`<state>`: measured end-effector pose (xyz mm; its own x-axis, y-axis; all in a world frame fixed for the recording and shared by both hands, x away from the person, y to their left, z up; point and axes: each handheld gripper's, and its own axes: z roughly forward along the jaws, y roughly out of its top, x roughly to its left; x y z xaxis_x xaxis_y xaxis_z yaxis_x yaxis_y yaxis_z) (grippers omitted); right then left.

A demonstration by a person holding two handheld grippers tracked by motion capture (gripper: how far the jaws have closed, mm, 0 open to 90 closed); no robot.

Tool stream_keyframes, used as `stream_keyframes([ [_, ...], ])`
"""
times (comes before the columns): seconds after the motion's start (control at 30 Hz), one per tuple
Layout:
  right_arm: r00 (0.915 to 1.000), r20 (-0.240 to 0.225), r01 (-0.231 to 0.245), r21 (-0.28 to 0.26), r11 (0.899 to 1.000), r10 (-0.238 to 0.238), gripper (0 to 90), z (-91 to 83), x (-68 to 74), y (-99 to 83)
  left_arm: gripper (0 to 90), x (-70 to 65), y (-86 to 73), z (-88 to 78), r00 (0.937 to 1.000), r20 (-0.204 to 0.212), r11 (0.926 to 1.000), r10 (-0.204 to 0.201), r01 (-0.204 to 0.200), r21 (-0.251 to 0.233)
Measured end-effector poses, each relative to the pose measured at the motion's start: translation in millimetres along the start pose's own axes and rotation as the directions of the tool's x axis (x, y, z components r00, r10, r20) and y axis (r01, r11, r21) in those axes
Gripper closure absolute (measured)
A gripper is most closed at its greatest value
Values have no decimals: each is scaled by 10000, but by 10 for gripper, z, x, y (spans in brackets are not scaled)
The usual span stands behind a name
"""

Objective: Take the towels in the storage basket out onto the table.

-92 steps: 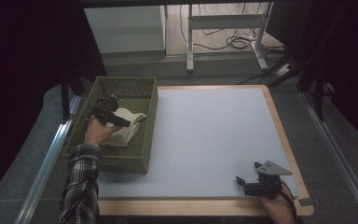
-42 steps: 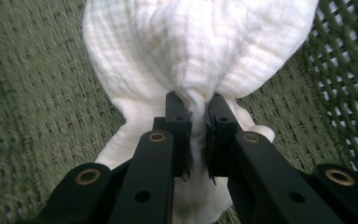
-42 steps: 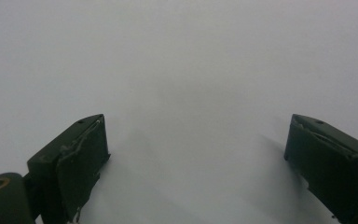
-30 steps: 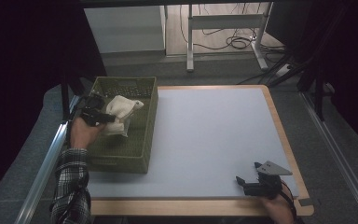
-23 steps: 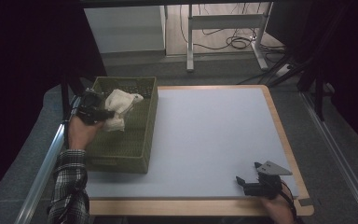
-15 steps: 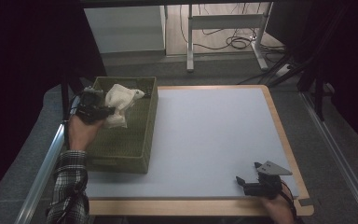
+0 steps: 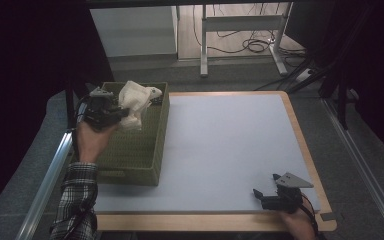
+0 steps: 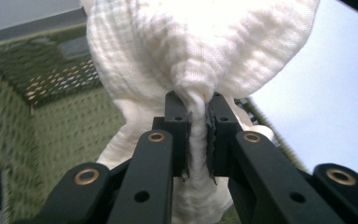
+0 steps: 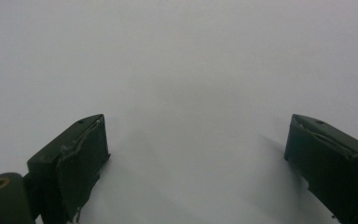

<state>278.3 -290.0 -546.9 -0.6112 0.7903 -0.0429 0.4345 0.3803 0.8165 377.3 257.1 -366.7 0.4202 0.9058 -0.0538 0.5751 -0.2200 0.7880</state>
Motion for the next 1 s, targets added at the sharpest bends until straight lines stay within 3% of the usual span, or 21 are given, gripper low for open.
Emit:
stream_keyframes([
  [0.43,10000,-10,0,-4,10000,0,62,0,0,0,817,-412,215,134,9952,639,9972,740,-730,-175],
  [0.6,10000,-12,1,-6,10000,-1,62,0,0,0,816,-535,271,221,9920,927,9963,852,-837,-202],
  [0.83,10000,-16,2,-5,10000,-2,62,0,0,0,815,-815,375,377,9814,1486,9925,1219,-1210,-145],
  [1.0,10000,-16,4,-3,10000,-4,62,0,-1,0,813,-1133,445,554,9655,2091,9876,1549,-1570,-65],
])
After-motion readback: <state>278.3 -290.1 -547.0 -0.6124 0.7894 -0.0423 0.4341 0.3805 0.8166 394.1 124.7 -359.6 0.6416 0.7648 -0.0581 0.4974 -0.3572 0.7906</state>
